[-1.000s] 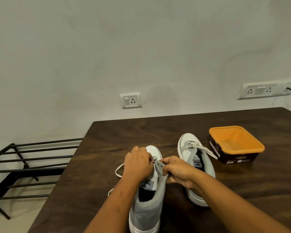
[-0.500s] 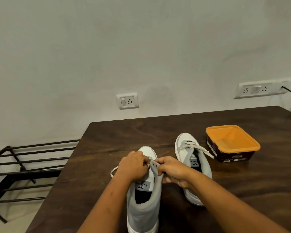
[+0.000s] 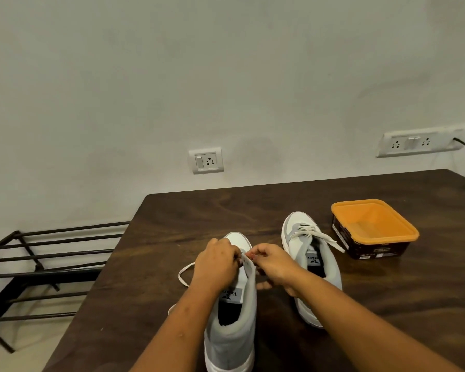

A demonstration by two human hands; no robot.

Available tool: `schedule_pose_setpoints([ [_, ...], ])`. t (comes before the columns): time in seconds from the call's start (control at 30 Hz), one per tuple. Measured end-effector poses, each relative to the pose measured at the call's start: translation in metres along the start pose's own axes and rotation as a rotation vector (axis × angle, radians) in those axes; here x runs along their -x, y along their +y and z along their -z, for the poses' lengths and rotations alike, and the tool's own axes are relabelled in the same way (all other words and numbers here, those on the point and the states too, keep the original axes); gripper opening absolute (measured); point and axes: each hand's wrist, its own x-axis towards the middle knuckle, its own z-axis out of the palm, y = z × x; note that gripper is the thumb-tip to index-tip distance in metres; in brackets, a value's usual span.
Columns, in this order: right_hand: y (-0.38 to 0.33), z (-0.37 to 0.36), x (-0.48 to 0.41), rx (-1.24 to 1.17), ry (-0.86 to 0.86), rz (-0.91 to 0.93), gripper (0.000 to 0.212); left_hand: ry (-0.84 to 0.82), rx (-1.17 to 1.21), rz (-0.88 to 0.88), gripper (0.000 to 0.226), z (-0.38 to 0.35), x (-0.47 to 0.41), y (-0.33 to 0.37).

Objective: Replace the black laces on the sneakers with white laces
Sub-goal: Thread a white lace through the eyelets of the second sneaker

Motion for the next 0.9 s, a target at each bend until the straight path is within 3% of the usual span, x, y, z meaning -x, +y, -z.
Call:
schedule_pose_setpoints([
  [0.13, 0.001, -0.010, -0.008, 0.268, 0.201, 0.106, 0.010, 0.022, 0.035, 0.014, 0.024, -0.001, 0.000, -0.001],
  [0.3, -0.004, -0.013, -0.013, 0.465, 0.225, 0.088, 0.017, 0.042, 0.072, 0.020, 0.022, -0.001, 0.001, -0.004],
  [0.37, -0.011, -0.009, -0.011, 0.286, 0.273, 0.094, 0.021, 0.045, 0.074, 0.020, 0.020, 0.000, 0.001, -0.005],
  [0.53, -0.049, 0.019, 0.007, -0.700, 0.318, 0.182, 0.019, 0.054, 0.115, 0.051, 0.016, -0.001, 0.003, -0.008],
  [0.6, -0.059, 0.026, 0.009, -0.830, 0.389, 0.282, 0.017, 0.055, 0.121, 0.055, 0.016, -0.001, 0.002, -0.008],
  [0.67, -0.058, 0.027, 0.009, -0.593, 0.482, 0.385, 0.016, 0.053, 0.123, 0.059, 0.016, -0.002, 0.001, -0.006],
  [0.73, -0.048, 0.023, 0.006, 0.027, 0.510, 0.521, 0.011, 0.056, 0.113, 0.055, 0.017, -0.002, 0.000, -0.005],
  [0.83, -0.031, 0.011, 0.001, 0.908, 0.246, 0.498, 0.017, 0.057, 0.091, 0.043, 0.018, -0.003, 0.001, -0.006],
  [0.9, -0.026, 0.000, 0.004, 1.197, 0.114, 0.397, 0.021, 0.062, 0.101, 0.046, 0.018, -0.003, 0.001, -0.007],
])
